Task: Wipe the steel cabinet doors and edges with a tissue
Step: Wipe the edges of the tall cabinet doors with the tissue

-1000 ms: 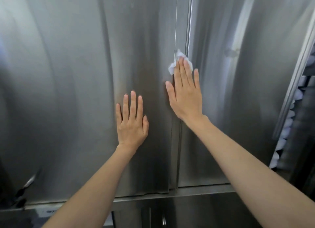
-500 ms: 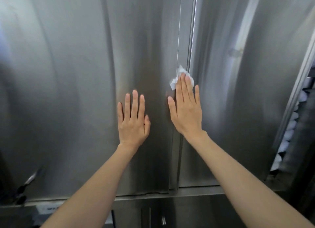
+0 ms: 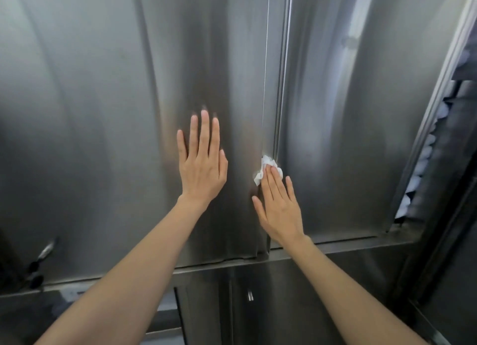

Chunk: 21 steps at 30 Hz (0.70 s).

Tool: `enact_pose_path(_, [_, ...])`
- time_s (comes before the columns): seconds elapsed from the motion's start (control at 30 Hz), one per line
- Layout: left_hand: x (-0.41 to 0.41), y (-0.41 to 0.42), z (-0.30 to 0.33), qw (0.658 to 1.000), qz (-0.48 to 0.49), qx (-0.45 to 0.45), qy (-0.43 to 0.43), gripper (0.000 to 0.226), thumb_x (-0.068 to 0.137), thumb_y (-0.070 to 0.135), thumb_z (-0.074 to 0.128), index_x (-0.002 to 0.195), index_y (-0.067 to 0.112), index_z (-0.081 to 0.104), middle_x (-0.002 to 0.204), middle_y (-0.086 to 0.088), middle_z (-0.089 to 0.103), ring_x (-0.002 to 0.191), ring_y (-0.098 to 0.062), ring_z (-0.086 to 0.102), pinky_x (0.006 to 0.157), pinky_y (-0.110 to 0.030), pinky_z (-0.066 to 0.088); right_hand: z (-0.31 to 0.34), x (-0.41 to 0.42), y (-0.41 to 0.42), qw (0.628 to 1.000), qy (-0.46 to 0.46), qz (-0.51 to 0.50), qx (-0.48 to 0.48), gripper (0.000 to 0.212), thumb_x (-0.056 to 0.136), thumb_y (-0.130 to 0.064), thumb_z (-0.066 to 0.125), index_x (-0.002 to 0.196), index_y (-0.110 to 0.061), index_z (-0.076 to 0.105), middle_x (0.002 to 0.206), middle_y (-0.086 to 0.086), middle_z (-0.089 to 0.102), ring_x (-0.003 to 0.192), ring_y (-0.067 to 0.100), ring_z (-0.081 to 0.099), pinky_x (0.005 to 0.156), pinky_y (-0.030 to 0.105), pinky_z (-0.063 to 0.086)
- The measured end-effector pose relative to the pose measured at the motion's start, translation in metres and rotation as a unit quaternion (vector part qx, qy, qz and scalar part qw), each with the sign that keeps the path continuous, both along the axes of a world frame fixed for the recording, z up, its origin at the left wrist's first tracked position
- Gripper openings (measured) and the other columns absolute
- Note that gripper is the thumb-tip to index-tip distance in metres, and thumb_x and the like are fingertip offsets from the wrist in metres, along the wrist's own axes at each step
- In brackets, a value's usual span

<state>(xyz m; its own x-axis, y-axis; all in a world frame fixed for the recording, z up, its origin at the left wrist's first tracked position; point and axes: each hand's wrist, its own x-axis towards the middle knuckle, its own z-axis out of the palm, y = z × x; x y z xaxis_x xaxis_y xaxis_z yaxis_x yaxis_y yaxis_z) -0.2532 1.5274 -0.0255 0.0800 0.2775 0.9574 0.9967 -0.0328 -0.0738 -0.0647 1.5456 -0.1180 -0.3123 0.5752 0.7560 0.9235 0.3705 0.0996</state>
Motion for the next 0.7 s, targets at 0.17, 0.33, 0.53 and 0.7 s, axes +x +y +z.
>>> enact_pose_path(0.17, [0.007, -0.027, -0.072, 0.999, -0.033, -0.039, 0.010, 0.062, 0.100, 0.024, 0.033, 0.157, 0.008, 0.015, 0.163, -0.014, 0.015, 0.151, -0.031, 0.010, 0.123, -0.049, 0.002, 0.001, -0.005, -0.002, 1.000, 0.016, -0.002, -0.014, 0.065, 0.106, -0.045, 0.024, 0.158, -0.007, 0.012, 0.165, 0.007, 0.007, 0.153, 0.019, 0.002, 0.125, 0.041, 0.004])
enact_pose_path(0.33, [0.007, -0.027, -0.140, 0.996, -0.011, -0.093, -0.003, 0.062, 0.099, 0.024, 0.034, 0.157, 0.010, 0.017, 0.164, -0.012, 0.009, 0.153, -0.028, 0.003, 0.123, -0.051, 0.001, 0.001, -0.005, 0.002, 0.999, 0.026, 0.019, 0.005, 0.065, 0.106, -0.042, 0.029, 0.157, -0.007, 0.010, 0.164, 0.006, 0.003, 0.153, 0.020, 0.004, 0.125, 0.041, 0.002])
enact_pose_path(0.53, [-0.010, 0.006, -0.154, 0.998, 0.020, -0.038, 0.034, 0.065, 0.102, 0.031, 0.029, 0.159, 0.016, 0.004, 0.166, -0.006, -0.010, 0.153, -0.024, -0.006, 0.122, -0.048, -0.002, -0.071, 0.003, 0.000, 0.998, 0.015, 0.047, -0.029, 0.065, 0.105, -0.043, 0.029, 0.156, -0.005, 0.016, 0.164, 0.009, 0.008, 0.153, 0.021, 0.007, 0.125, 0.043, 0.006])
enact_pose_path(0.7, [-0.010, 0.011, -0.159, 0.999, 0.024, -0.005, 0.044, 0.063, 0.102, 0.032, 0.026, 0.159, 0.015, 0.006, 0.166, -0.007, -0.008, 0.153, -0.026, -0.005, 0.123, -0.049, -0.001, -0.114, 0.001, -0.012, 0.997, 0.032, 0.049, -0.052, 0.064, 0.107, -0.045, 0.025, 0.155, -0.002, 0.023, 0.163, 0.012, 0.015, 0.153, 0.022, 0.013, 0.124, 0.043, 0.010])
